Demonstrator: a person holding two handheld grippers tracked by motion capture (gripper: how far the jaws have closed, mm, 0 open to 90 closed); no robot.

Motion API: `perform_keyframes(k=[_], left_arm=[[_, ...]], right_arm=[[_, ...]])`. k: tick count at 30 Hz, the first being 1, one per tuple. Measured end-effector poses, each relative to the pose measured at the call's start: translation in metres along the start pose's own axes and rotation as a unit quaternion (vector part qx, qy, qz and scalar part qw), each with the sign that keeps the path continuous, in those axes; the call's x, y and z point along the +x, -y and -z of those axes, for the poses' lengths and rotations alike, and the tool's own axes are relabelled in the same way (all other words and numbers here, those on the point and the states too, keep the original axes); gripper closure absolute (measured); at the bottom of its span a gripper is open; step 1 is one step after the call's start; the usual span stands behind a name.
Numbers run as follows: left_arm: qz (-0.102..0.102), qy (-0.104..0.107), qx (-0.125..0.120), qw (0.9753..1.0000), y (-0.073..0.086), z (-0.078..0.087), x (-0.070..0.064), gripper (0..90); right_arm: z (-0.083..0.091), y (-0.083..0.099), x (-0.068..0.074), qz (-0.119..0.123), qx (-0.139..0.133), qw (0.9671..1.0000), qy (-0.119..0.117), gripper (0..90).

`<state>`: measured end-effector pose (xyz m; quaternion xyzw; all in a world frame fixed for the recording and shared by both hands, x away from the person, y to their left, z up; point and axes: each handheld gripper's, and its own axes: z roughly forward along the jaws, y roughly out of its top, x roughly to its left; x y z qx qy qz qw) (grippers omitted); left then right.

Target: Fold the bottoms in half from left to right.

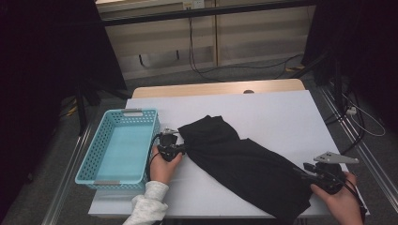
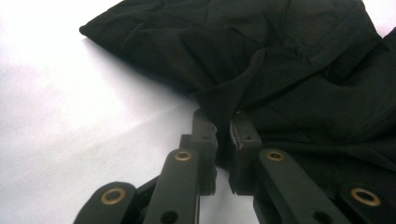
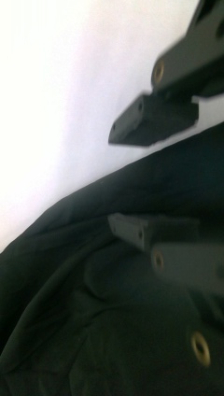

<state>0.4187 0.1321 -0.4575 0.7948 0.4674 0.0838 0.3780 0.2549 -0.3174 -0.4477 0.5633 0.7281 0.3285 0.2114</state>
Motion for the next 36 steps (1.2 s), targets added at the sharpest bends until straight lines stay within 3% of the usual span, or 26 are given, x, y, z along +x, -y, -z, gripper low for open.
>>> perform_keyframes(k=[2, 4, 8, 11, 12, 13, 15, 18, 20, 21, 24, 25, 27, 29, 32, 33, 36], left_arm=[[-0.002, 0.000, 0.001, 1.0000, 0.000, 0.000, 0.000, 82.5], [0.000, -0.001, -0.001, 1.0000, 0.000, 0.000, -0.001, 82.3], [0.000, -0.003, -0.001, 1.0000, 0.000, 0.000, -0.001, 82.2], [-0.005, -0.004, 0.001, 1.0000, -0.001, -0.001, -0.003, 82.2], [-0.005, -0.004, 0.001, 1.0000, -0.001, -0.001, -0.003, 82.1], [-0.006, -0.003, 0.001, 1.0000, -0.001, -0.001, -0.004, 82.0], [-0.006, -0.004, 0.001, 1.0000, -0.001, -0.001, -0.004, 82.0], [-0.002, -0.004, -0.001, 1.0000, -0.001, -0.001, -0.004, 81.9], [-0.002, -0.001, 0.001, 1.0000, -0.002, 0.001, -0.004, 81.2], [-0.003, 0.000, -0.002, 1.0000, -0.002, 0.002, -0.004, 79.4], [-0.004, -0.003, -0.012, 0.9999, -0.004, 0.004, -0.005, 72.4], [-0.006, 0.000, -0.018, 0.9998, -0.006, 0.008, -0.005, 67.4], [-0.003, -0.002, -0.025, 0.9997, -0.008, 0.009, -0.005, 64.2], [-0.007, -0.012, -0.039, 0.9991, -0.011, 0.013, -0.005, 50.8], [-0.011, -0.022, -0.057, 0.9981, -0.018, 0.015, -0.003, 42.8], [-0.026, -0.031, -0.061, 0.9973, -0.024, 0.012, -0.002, 40.1], [-0.033, -0.022, -0.067, 0.9970, -0.030, 0.005, -0.002, 37.9]], right_arm=[[-0.005, 0.003, -0.002, -0.013, 0.015, 0.9997, -0.012, 42.2], [-0.006, 0.003, 0.000, -0.002, 0.017, 0.9997, -0.016, 42.2], [-0.006, 0.003, 0.003, -0.003, 0.022, 0.9994, -0.028, 49.2], [-0.007, 0.001, 0.009, 0.008, 0.026, 0.9993, -0.025, 64.2], [-0.007, 0.001, 0.009, 0.008, 0.026, 0.9993, -0.025, 64.2], [-0.008, 0.001, 0.012, 0.017, 0.028, 0.9985, -0.044, 79.9], [-0.009, 0.000, 0.016, 0.026, 0.031, 0.9979, -0.050, 87.2], [-0.008, -0.003, 0.016, 0.034, 0.034, 0.9978, -0.045, 88.3], [-0.006, -0.003, 0.012, 0.030, 0.031, 0.9984, -0.036, 88.5], [-0.002, -0.004, 0.003, 0.017, 0.019, 0.9992, -0.030, 88.6], [0.005, -0.006, -0.006, 0.010, 0.009, 0.9998, -0.012, 88.6], [0.009, -0.006, -0.015, 0.007, 0.003, 0.9999, 0.009, 88.6], [0.010, -0.005, -0.018, 0.008, 0.004, 0.9997, 0.021, 88.5], [0.008, -0.005, -0.025, 0.014, 0.009, 0.9991, 0.040, 88.5], [0.007, -0.006, -0.027, 0.012, 0.011, 0.9990, 0.041, 88.5], [0.005, -0.007, -0.027, 0.013, 0.009, 0.9992, 0.038, 88.4], [0.003, -0.008, -0.027, 0.014, 0.009, 0.9991, 0.039, 88.3]])
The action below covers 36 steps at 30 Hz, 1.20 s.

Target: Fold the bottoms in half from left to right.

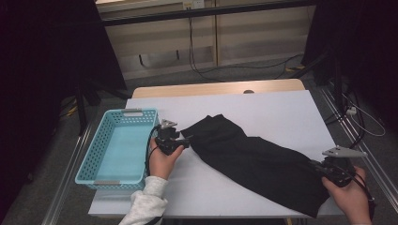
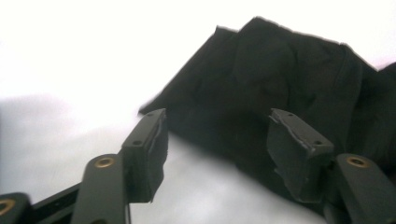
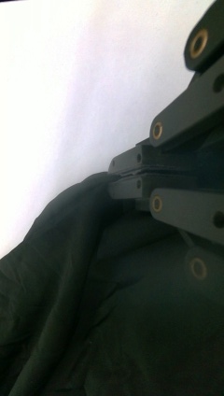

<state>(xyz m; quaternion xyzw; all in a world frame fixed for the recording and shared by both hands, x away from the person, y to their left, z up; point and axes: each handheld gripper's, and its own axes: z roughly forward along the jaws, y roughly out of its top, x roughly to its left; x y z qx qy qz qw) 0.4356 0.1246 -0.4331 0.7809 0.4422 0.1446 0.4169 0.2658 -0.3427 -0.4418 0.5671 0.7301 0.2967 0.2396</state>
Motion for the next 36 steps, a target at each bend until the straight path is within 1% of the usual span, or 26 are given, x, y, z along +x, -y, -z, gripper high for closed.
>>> perform_keyframes(k=[2, 4, 5, 6, 8, 9, 10, 11, 12, 14, 15, 16, 17, 18, 19, 20, 22, 25, 26, 27, 28, 29, 31, 34, 35, 36], left_arm=[[-0.004, -0.004, 0.011, 0.9999, -0.005, -0.010, 0.001, 38.0], [-0.014, -0.002, 0.008, 0.9999, -0.011, -0.019, 0.002, 39.4], [-0.023, -0.008, 0.020, 0.9995, -0.014, -0.027, 0.006, 41.1], [-0.023, -0.008, 0.020, 0.9995, -0.014, -0.027, 0.006, 42.4], [-0.038, -0.023, 0.029, 0.9986, -0.013, -0.033, 0.010, 43.6], [-0.042, -0.029, 0.031, 0.9982, -0.012, -0.036, 0.012, 42.1], [-0.039, -0.035, 0.029, 0.9982, -0.011, -0.038, 0.014, 40.7], [-0.036, -0.040, 0.038, 0.9978, -0.009, -0.042, 0.018, 39.5], [-0.036, -0.040, 0.038, 0.9978, -0.009, -0.042, 0.018, 39.7], [-0.026, -0.035, 0.045, 0.9980, -0.004, -0.047, 0.019, 40.7], [-0.015, -0.029, 0.045, 0.9985, -0.004, -0.046, 0.020, 42.6], [-0.015, -0.029, 0.045, 0.9985, -0.004, -0.046, 0.020, 45.4], [-0.002, -0.031, 0.055, 0.9980, -0.005, -0.043, 0.020, 50.9], [-0.002, -0.031, 0.055, 0.9980, -0.005, -0.043, 0.020, 55.9], [0.015, -0.020, 0.077, 0.9967, -0.007, -0.039, 0.019, 65.5], [0.017, -0.012, 0.087, 0.9960, -0.008, -0.037, 0.019, 73.3], [0.021, -0.013, 0.087, 0.9959, -0.007, -0.036, 0.018, 81.1], [0.039, -0.011, 0.087, 0.9953, -0.002, -0.027, 0.016, 83.6], [0.039, -0.011, 0.087, 0.9953, -0.002, -0.027, 0.016, 83.7], [0.033, -0.016, 0.082, 0.9960, 0.004, -0.020, 0.014, 83.7], [0.033, -0.016, 0.082, 0.9960, 0.004, -0.020, 0.014, 83.8], [0.035, -0.013, 0.080, 0.9961, 0.010, -0.012, 0.012, 83.8], [0.036, -0.012, 0.079, 0.9961, 0.013, -0.008, 0.011, 83.9], [0.038, -0.014, 0.071, 0.9966, 0.020, 0.001, 0.009, 84.0], [0.036, -0.016, 0.073, 0.9965, 0.020, 0.004, 0.009, 83.8], [0.036, -0.016, 0.073, 0.9965, 0.020, 0.004, 0.009, 83.7]], right_arm=[[-0.002, 0.000, 0.000, -0.001, 0.004, 1.0000, -0.003, 88.3], [-0.003, 0.000, 0.000, -0.003, 0.001, 1.0000, -0.006, 88.2], [-0.003, 0.000, -0.001, -0.003, -0.001, 0.9999, -0.012, 88.2], [-0.003, 0.000, -0.001, -0.003, -0.001, 0.9999, -0.012, 88.2], [-0.003, 0.001, -0.002, -0.005, -0.002, 0.9999, -0.015, 88.1], [-0.004, 0.002, -0.003, -0.011, -0.004, 0.9996, -0.024, 88.0], [-0.004, 0.003, -0.003, -0.010, -0.004, 0.9997, -0.024, 88.0], [-0.004, 0.003, -0.003, -0.009, -0.003, 0.9996, -0.025, 88.0], [-0.004, 0.003, -0.003, -0.009, -0.003, 0.9996, -0.025, 88.0], [-0.004, 0.002, -0.001, 0.003, -0.001, 0.9997, -0.023, 87.9], [-0.004, 0.002, 0.000, 0.002, 0.000, 0.9997, -0.026, 87.9], [-0.004, 0.002, 0.000, 0.002, 0.000, 0.9997, -0.026, 87.9], [-0.004, 0.002, -0.001, -0.003, -0.002, 0.9995, -0.031, 87.9], [-0.004, 0.002, -0.001, -0.003, -0.002, 0.9995, -0.031, 87.9], [-0.003, 0.003, -0.002, -0.009, -0.003, 0.9994, -0.033, 88.0], [-0.003, 0.003, -0.003, -0.010, -0.003, 0.9994, -0.033, 88.0], [-0.003, 0.003, -0.004, -0.010, -0.003, 0.9993, -0.036, 88.1], [-0.001, 0.004, -0.008, -0.011, -0.001, 0.9994, -0.032, 88.2], [-0.001, 0.004, -0.008, -0.011, -0.001, 0.9994, -0.032, 88.2], [0.001, 0.004, -0.011, -0.011, 0.002, 0.9996, -0.025, 88.3], [0.001, 0.004, -0.011, -0.011, 0.002, 0.9996, -0.025, 88.3], [0.001, 0.004, -0.015, -0.014, 0.002, 0.9996, -0.023, 88.3], [0.000, 0.004, -0.017, -0.014, 0.001, 0.9998, -0.017, 88.3], [-0.002, 0.002, -0.016, -0.015, 0.001, 0.9996, -0.022, 87.3], [-0.004, -0.001, -0.012, -0.009, -0.009, 0.9996, -0.026, 78.2], [-0.004, -0.001, -0.012, -0.009, -0.009, 0.9996, -0.026, 78.2]])
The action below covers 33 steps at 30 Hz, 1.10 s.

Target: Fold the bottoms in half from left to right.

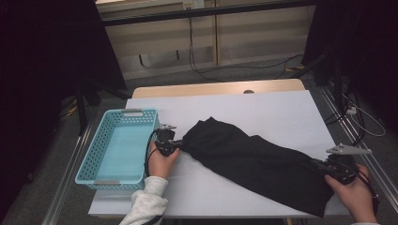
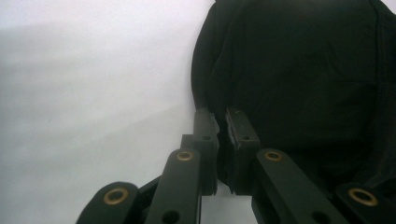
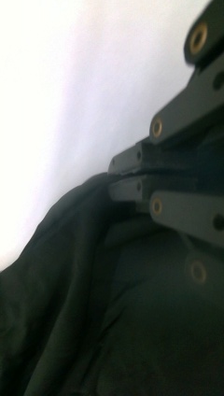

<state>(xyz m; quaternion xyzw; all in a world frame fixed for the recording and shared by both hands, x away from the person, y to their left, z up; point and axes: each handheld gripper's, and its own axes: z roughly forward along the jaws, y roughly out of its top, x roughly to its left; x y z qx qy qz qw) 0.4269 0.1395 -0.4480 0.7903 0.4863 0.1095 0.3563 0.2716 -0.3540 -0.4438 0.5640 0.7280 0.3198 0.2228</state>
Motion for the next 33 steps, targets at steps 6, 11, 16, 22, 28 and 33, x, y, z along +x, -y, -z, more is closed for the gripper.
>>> perform_keyframes(k=[6, 11, 16, 22, 28, 33], left_arm=[[-0.002, -0.011, -0.012, 0.9999, -0.002, 0.002, -0.002, 75.2], [-0.020, -0.013, -0.043, 0.9988, -0.009, 0.000, -0.003, 62.6], [-0.045, 0.009, -0.052, 0.9976, -0.028, -0.012, -0.005, 56.1], [-0.048, 0.024, -0.032, 0.9980, -0.037, -0.025, -0.007, 60.1], [-0.049, 0.015, 0.005, 0.9987, -0.034, -0.035, -0.002, 66.5], [-0.035, 0.021, 0.015, 0.9991, -0.032, -0.035, 0.000, 78.3]], right_arm=[[-0.005, -0.012, 0.016, 0.014, -0.022, 0.9996, -0.010, 57.1], [-0.013, -0.018, 0.033, 0.025, -0.022, 0.9988, -0.036, 51.2], [-0.021, -0.022, 0.050, 0.031, -0.022, 0.9972, -0.065, 45.8], [-0.025, -0.023, 0.060, 0.040, -0.018, 0.9962, -0.075, 40.7], [-0.027, -0.023, 0.067, 0.046, -0.015, 0.9955, -0.082, 38.5], [-0.027, -0.023, 0.068, 0.047, -0.014, 0.9951, -0.086, 37.6]])
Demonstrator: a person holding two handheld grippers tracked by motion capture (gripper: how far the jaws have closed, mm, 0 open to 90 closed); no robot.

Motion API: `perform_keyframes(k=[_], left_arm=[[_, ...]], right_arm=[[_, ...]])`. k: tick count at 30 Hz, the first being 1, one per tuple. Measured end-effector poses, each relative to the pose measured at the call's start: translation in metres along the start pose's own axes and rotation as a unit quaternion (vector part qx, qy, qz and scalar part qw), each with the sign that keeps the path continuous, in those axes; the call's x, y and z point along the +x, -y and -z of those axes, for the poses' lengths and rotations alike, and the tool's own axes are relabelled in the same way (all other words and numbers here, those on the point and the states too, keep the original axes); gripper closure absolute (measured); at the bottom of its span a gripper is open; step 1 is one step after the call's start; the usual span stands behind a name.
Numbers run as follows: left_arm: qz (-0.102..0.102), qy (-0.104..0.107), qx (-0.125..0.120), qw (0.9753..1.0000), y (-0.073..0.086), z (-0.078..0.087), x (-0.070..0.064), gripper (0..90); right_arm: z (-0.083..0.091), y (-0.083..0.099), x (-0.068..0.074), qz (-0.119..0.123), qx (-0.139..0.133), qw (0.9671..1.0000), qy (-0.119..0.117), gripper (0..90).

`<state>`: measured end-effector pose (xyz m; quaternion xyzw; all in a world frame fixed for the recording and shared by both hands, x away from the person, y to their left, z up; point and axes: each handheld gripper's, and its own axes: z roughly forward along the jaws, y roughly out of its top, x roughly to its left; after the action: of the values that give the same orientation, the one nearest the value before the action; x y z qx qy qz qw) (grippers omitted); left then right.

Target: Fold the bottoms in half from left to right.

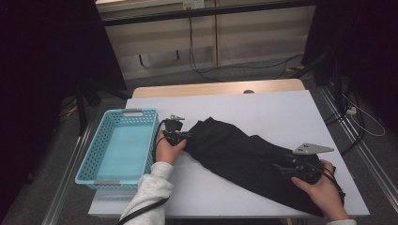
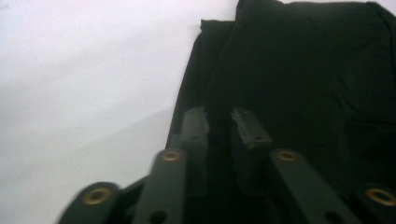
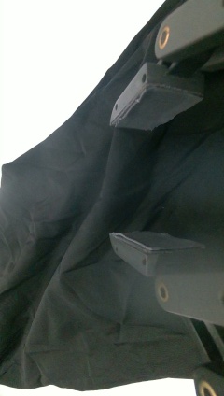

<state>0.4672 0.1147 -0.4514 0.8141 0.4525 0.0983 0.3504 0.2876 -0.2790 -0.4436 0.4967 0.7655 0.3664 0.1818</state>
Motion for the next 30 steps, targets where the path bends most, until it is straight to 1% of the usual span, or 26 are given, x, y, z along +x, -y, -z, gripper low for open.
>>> perform_keyframes(k=[1, 2, 3, 5, 6, 7, 8, 9, 10, 12, 15, 16, 17, 19, 20, 21, 22, 23, 24, 25, 26, 27, 28, 29, 30], left_arm=[[0.003, -0.002, 0.004, 1.0000, -0.001, 0.001, 0.000, 78.3], [0.008, 0.007, 0.012, 0.9999, -0.001, 0.003, 0.001, 86.4], [0.008, 0.007, 0.012, 0.9999, -0.001, 0.003, 0.001, 87.7], [0.011, 0.008, 0.016, 0.9998, -0.001, 0.004, 0.000, 88.0], [0.017, 0.014, 0.016, 0.9996, -0.001, 0.005, 0.001, 88.7], [0.019, 0.015, 0.013, 0.9996, -0.001, 0.007, 0.001, 88.7], [0.020, 0.012, 0.008, 0.9997, -0.002, 0.013, 0.002, 88.9], [0.020, 0.012, 0.008, 0.9997, -0.002, 0.013, 0.002, 88.9], [0.023, 0.007, 0.002, 0.9997, -0.003, 0.018, 0.003, 89.0], [0.025, 0.002, -0.003, 0.9997, -0.003, 0.024, 0.004, 90.0], [0.026, -0.010, -0.004, 0.9996, -0.002, 0.035, 0.007, 90.0], [0.027, -0.012, -0.004, 0.9996, -0.002, 0.038, 0.007, 90.0], [0.030, -0.006, -0.004, 0.9995, -0.001, 0.039, 0.008, 90.0], [0.026, 0.005, -0.009, 0.9996, 0.000, 0.039, 0.008, 89.9], [0.024, 0.002, -0.005, 0.9997, 0.000, 0.038, 0.008, 89.7], [0.026, 0.001, -0.008, 0.9996, 0.000, 0.037, 0.008, 89.7], [0.027, 0.005, -0.008, 0.9996, 0.000, 0.036, 0.008, 89.4], [0.023, 0.006, -0.009, 0.9997, -0.001, 0.035, 0.008, 87.6], [0.018, -0.002, -0.013, 0.9998, -0.001, 0.033, 0.008, 74.9], [0.014, -0.007, -0.019, 0.9997, -0.001, 0.031, 0.007, 74.9], [0.014, 0.002, -0.018, 0.9997, -0.002, 0.029, 0.008, 72.7], [0.013, 0.003, -0.020, 0.9997, -0.002, 0.026, 0.008, 72.7], [0.007, 0.006, -0.023, 0.9997, -0.003, 0.023, 0.008, 69.7], [0.004, 0.014, -0.030, 0.9995, -0.004, 0.020, 0.008, 66.2], [0.007, 0.015, -0.035, 0.9993, -0.005, 0.017, 0.008, 59.8]], right_arm=[[0.000, 0.000, 0.000, 0.000, 0.000, 1.0000, 0.000, 37.6], [-0.001, 0.000, 0.001, 0.003, 0.000, 1.0000, 0.000, 37.4], [-0.001, 0.000, 0.001, 0.003, 0.000, 1.0000, 0.000, 37.4], [-0.001, 0.000, 0.002, 0.005, 0.002, 1.0000, -0.001, 37.1], [-0.001, 0.000, 0.002, 0.006, 0.004, 1.0000, -0.002, 36.7], [-0.001, 0.000, 0.002, 0.006, 0.004, 1.0000, -0.002, 36.7], [-0.002, 0.000, 0.003, 0.008, 0.003, 1.0000, -0.003, 36.5], [-0.002, 0.000, 0.003, 0.008, 0.003, 1.0000, -0.003, 36.5], [-0.001, 0.000, 0.003, 0.007, 0.003, 1.0000, -0.004, 35.9], [-0.001, 0.000, 0.004, 0.009, 0.002, 0.9999, -0.005, 35.8], [-0.002, -0.001, 0.007, 0.011, 0.002, 0.9999, -0.008, 35.8], [-0.002, -0.001, 0.009, 0.017, 0.004, 0.9998, -0.011, 35.7], [-0.002, -0.001, 0.009, 0.017, 0.004, 0.9998, -0.011, 35.7], [-0.004, -0.002, 0.012, 0.020, 0.005, 0.9997, -0.013, 35.6], [-0.006, -0.002, 0.015, 0.023, 0.007, 0.9996, -0.016, 35.4], [-0.006, -0.002, 0.015, 0.023, 0.007, 0.9996, -0.016, 35.4], [-0.006, -0.002, 0.015, 0.024, 0.008, 0.9995, -0.017, 35.3], [-0.006, -0.002, 0.016, 0.025, 0.008, 0.9995, -0.017, 35.3], [-0.007, -0.002, 0.017, 0.027, 0.008, 0.9994, -0.019, 35.2], [-0.007, -0.002, 0.017, 0.027, 0.008, 0.9994, -0.019, 35.2], [-0.007, -0.002, 0.017, 0.027, 0.009, 0.9994, -0.019, 35.1], [-0.007, -0.002, 0.017, 0.027, 0.009, 0.9994, -0.019, 35.1], [-0.008, -0.002, 0.017, 0.027, 0.009, 0.9994, -0.019, 35.0], [-0.008, -0.002, 0.017, 0.027, 0.010, 0.9994, -0.020, 35.0], [-0.008, -0.002, 0.017, 0.026, 0.011, 0.9993, -0.022, 34.9]])
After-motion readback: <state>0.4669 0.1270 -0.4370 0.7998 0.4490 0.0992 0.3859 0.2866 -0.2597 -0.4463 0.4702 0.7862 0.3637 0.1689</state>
